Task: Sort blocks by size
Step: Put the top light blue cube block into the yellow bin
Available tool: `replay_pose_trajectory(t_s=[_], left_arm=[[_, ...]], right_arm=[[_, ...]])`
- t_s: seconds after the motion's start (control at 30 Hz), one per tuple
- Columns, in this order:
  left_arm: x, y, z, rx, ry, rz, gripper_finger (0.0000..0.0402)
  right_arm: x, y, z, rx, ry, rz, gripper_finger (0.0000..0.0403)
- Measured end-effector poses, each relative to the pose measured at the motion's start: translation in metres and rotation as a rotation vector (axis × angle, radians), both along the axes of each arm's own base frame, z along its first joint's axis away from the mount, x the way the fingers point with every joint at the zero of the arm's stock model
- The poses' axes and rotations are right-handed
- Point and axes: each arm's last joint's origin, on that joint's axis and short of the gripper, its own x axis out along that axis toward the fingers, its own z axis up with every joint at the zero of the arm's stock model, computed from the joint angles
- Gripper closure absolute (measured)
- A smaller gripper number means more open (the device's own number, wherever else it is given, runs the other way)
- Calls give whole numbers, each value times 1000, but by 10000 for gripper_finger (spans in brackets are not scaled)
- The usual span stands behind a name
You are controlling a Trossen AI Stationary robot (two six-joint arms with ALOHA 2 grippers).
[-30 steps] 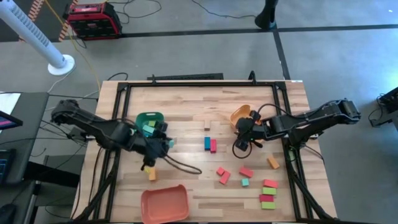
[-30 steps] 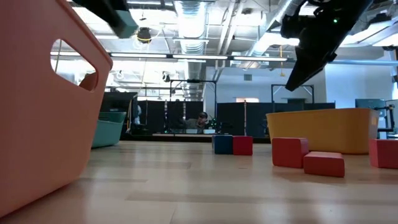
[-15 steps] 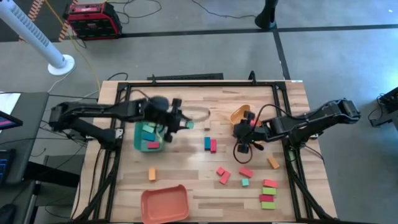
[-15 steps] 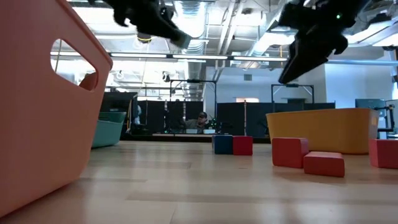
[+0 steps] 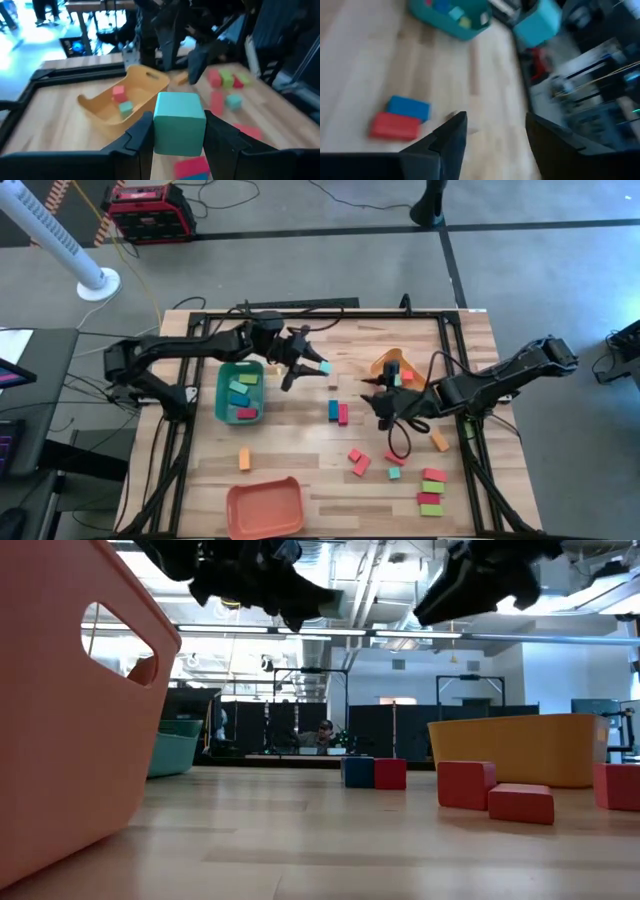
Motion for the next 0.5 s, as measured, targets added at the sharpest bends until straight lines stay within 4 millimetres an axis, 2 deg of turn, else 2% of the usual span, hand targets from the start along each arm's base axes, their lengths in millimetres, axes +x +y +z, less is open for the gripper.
replay_pose_trajectory(t_s=[0.2, 0.37, 0.5], left_arm=[[15, 3, -5, -156, -76, -39, 273], [22, 6, -6, -284, -111, -36, 273], [22, 6, 0, -314, -148, -40, 273]], right_arm=[[9, 1, 11, -191, -43, 39, 136], [19, 4, 13, -310, -62, 45, 131], [30, 6, 9, -396, -60, 35, 131]])
